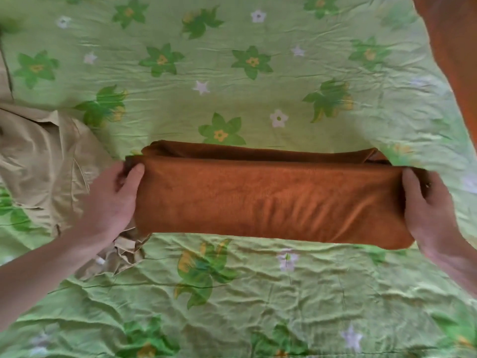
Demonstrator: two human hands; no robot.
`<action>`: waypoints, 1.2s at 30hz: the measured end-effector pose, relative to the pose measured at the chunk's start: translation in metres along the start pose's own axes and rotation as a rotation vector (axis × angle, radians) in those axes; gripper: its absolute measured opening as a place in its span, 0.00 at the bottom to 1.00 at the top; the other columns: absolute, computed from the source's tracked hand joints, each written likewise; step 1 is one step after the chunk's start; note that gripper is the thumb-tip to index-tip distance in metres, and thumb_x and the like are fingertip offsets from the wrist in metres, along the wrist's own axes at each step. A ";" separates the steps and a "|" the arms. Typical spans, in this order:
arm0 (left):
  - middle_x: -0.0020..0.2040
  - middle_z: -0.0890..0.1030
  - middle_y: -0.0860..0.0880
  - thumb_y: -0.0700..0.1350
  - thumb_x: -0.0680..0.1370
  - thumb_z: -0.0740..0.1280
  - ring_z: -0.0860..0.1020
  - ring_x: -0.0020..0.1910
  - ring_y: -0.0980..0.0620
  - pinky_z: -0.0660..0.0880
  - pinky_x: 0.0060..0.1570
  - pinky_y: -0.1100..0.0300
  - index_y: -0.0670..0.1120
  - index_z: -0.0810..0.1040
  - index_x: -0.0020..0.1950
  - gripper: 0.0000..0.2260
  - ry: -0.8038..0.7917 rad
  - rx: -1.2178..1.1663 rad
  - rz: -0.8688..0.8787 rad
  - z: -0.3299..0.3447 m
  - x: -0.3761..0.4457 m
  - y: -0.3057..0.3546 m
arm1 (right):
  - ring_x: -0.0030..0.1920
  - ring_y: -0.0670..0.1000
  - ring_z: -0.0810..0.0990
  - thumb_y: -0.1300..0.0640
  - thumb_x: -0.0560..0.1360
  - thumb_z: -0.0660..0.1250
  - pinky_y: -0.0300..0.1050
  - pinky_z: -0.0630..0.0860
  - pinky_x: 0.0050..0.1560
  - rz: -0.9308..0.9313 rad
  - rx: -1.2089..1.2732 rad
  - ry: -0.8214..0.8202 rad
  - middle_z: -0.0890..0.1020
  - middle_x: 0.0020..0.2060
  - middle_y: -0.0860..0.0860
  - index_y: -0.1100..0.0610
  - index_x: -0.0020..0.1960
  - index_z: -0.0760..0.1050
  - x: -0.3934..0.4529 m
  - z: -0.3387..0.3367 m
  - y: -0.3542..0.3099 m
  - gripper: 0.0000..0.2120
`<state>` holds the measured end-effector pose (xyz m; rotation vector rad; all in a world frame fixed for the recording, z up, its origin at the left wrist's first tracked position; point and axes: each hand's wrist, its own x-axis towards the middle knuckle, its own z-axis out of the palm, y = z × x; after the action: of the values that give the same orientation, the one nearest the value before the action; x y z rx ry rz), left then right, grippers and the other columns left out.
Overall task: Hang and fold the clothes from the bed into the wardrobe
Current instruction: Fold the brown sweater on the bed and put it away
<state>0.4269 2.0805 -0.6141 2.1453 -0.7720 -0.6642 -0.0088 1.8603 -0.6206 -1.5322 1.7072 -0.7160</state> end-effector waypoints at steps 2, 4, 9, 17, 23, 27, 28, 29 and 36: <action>0.46 0.80 0.38 0.51 0.88 0.59 0.77 0.42 0.42 0.71 0.39 0.60 0.43 0.75 0.52 0.14 0.105 0.054 0.079 0.016 0.017 -0.007 | 0.49 0.55 0.76 0.44 0.86 0.58 0.47 0.68 0.47 -0.044 -0.073 0.026 0.78 0.50 0.53 0.54 0.59 0.73 0.022 0.018 -0.003 0.13; 0.40 0.75 0.44 0.51 0.88 0.58 0.74 0.38 0.43 0.67 0.36 0.56 0.40 0.72 0.51 0.15 0.170 0.122 0.119 0.029 0.034 -0.009 | 0.49 0.59 0.77 0.43 0.86 0.58 0.50 0.68 0.48 -0.059 -0.167 0.022 0.78 0.48 0.55 0.56 0.57 0.72 0.045 0.031 0.001 0.16; 0.32 0.72 0.47 0.53 0.88 0.57 0.72 0.33 0.40 0.67 0.36 0.49 0.43 0.69 0.52 0.14 0.201 0.409 0.099 0.043 0.066 -0.017 | 0.50 0.64 0.78 0.39 0.85 0.56 0.55 0.71 0.47 -0.041 -0.477 0.027 0.81 0.51 0.64 0.59 0.63 0.71 0.076 0.053 0.006 0.23; 0.39 0.74 0.41 0.57 0.87 0.57 0.79 0.44 0.30 0.70 0.39 0.46 0.41 0.74 0.56 0.18 0.203 0.626 0.078 0.056 0.090 -0.007 | 0.60 0.67 0.75 0.45 0.83 0.63 0.58 0.69 0.54 -0.091 -0.603 0.057 0.76 0.61 0.64 0.58 0.68 0.66 0.079 0.058 0.014 0.21; 0.64 0.74 0.34 0.47 0.86 0.60 0.72 0.62 0.35 0.68 0.63 0.39 0.38 0.71 0.70 0.17 0.317 0.782 0.598 0.079 0.057 0.018 | 0.73 0.65 0.67 0.49 0.85 0.60 0.63 0.67 0.71 -0.728 -0.592 -0.062 0.65 0.75 0.61 0.56 0.79 0.65 0.039 0.061 0.008 0.24; 0.81 0.64 0.39 0.53 0.88 0.56 0.61 0.81 0.38 0.56 0.80 0.37 0.43 0.67 0.81 0.24 -0.042 0.881 0.829 0.120 0.024 0.017 | 0.84 0.54 0.49 0.38 0.85 0.49 0.60 0.54 0.81 -0.749 -0.809 -0.300 0.53 0.84 0.52 0.50 0.84 0.55 0.020 0.071 0.038 0.31; 0.83 0.62 0.41 0.56 0.88 0.53 0.58 0.83 0.39 0.54 0.80 0.36 0.45 0.65 0.82 0.26 -0.126 0.925 0.806 0.126 0.022 0.011 | 0.84 0.53 0.47 0.36 0.85 0.47 0.60 0.52 0.82 -0.673 -0.825 -0.288 0.51 0.84 0.51 0.49 0.85 0.53 0.022 0.069 0.047 0.32; 0.84 0.60 0.43 0.60 0.87 0.51 0.56 0.84 0.40 0.52 0.80 0.35 0.47 0.63 0.83 0.28 -0.177 0.963 0.755 0.128 0.023 0.004 | 0.84 0.52 0.47 0.34 0.84 0.45 0.60 0.52 0.82 -0.590 -0.817 -0.260 0.51 0.84 0.51 0.49 0.85 0.51 0.025 0.066 0.056 0.33; 0.85 0.58 0.42 0.67 0.83 0.50 0.52 0.84 0.37 0.50 0.82 0.37 0.50 0.57 0.85 0.35 -0.121 0.955 0.557 0.098 0.052 -0.028 | 0.84 0.50 0.46 0.33 0.84 0.45 0.57 0.49 0.83 -0.389 -0.671 -0.209 0.47 0.85 0.50 0.51 0.85 0.45 0.026 0.062 0.083 0.36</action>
<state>0.4064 2.0132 -0.7043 2.4875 -1.9505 -0.1045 -0.0081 1.8494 -0.7269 -2.3486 1.5810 -0.1351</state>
